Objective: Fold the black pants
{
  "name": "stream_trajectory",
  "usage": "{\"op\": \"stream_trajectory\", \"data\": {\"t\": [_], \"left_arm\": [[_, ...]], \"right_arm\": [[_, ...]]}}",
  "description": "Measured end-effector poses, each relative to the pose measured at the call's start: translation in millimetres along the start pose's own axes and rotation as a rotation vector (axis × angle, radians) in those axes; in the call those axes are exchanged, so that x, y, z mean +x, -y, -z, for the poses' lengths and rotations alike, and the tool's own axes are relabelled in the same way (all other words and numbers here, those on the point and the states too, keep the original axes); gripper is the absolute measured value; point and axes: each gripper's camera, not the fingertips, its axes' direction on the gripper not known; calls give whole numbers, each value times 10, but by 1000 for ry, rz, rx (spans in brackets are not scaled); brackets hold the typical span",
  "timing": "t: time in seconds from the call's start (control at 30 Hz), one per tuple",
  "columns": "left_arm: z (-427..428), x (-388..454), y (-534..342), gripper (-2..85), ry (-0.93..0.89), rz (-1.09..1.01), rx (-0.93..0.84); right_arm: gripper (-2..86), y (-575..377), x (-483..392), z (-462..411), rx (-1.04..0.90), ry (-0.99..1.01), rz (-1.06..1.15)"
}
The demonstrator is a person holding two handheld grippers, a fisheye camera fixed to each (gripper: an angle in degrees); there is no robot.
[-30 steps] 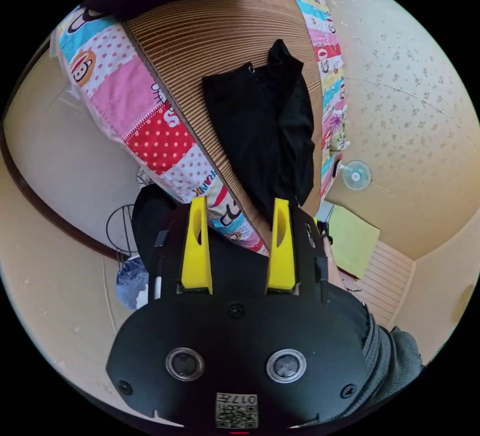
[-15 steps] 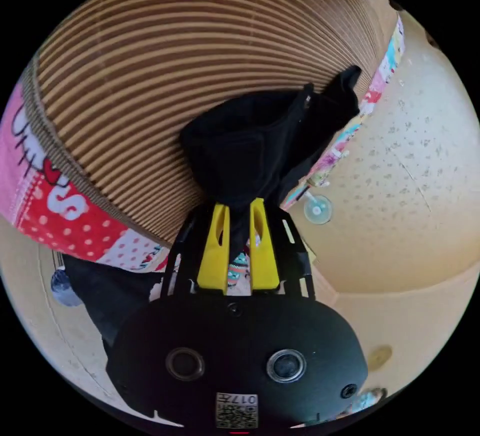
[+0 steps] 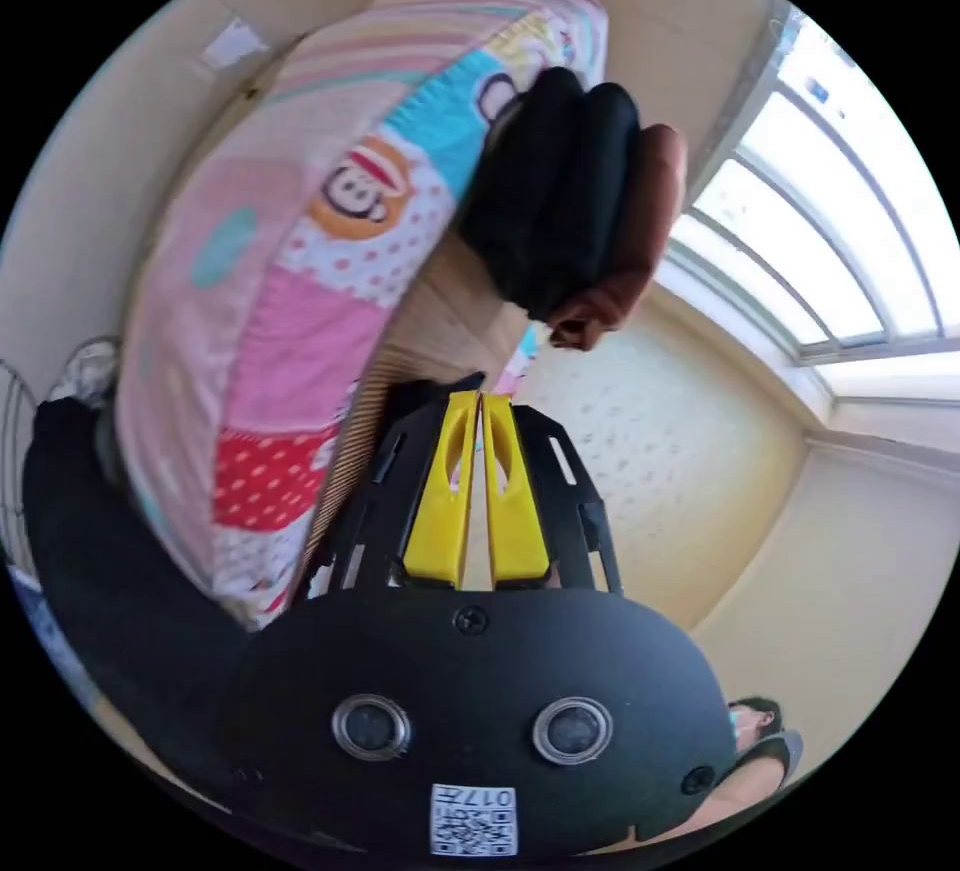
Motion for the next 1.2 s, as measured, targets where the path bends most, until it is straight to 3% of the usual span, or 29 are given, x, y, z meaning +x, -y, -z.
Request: {"op": "stream_trajectory", "data": {"t": [0.1, 0.23, 0.33, 0.37, 0.4, 0.43, 0.47, 0.5, 0.57, 0.63, 0.73, 0.83, 0.97, 1.07, 1.2], "left_arm": [[139, -76, -207, 40, 281, 34, -151], [272, -225, -515, 31, 320, 101, -182], [404, -270, -687, 7, 276, 157, -115], [429, -249, -722, -2, 266, 165, -96], [426, -212, -734, -5, 265, 165, -93], [412, -186, -732, -7, 266, 160, -99], [362, -120, -721, -8, 276, 142, -125], [286, -39, -709, -9, 301, 115, -163], [133, 113, -707, -10, 358, 59, -237], [-50, 268, -733, -10, 424, -5, -321], [-337, 453, -826, -10, 530, -104, -455], [-520, 488, -936, -9, 637, -173, -541], [-547, 274, -1100, -9, 674, -173, -577], [-457, 30, -1221, -9, 674, -107, -560], [-345, -216, -1386, -9, 690, -46, -538]], "right_arm": [[140, 280, -208, -278, -59, -101, -1], [128, 520, -180, -500, -68, 39, -30], [48, 552, -226, -605, 48, 356, 32], [28, 561, -384, -713, 59, 581, 154], [22, 598, -639, -899, -30, 778, 293], [19, 612, -805, -1014, -116, 841, 363], [17, 582, -1192, -1271, -327, 814, 480], [16, 474, -1547, -1534, -512, 604, 547], [17, 252, -1951, -1861, -701, 259, 639], [20, 93, -2140, -2027, -785, 31, 678], [36, 208, -1946, -1911, -742, -208, 491], [97, 462, -1455, -1496, -702, -164, 273], [191, 613, -705, -956, -724, 122, 1], [245, 751, -401, -505, -547, 192, -74], [236, 943, -303, -302, -376, 198, -82]]}}
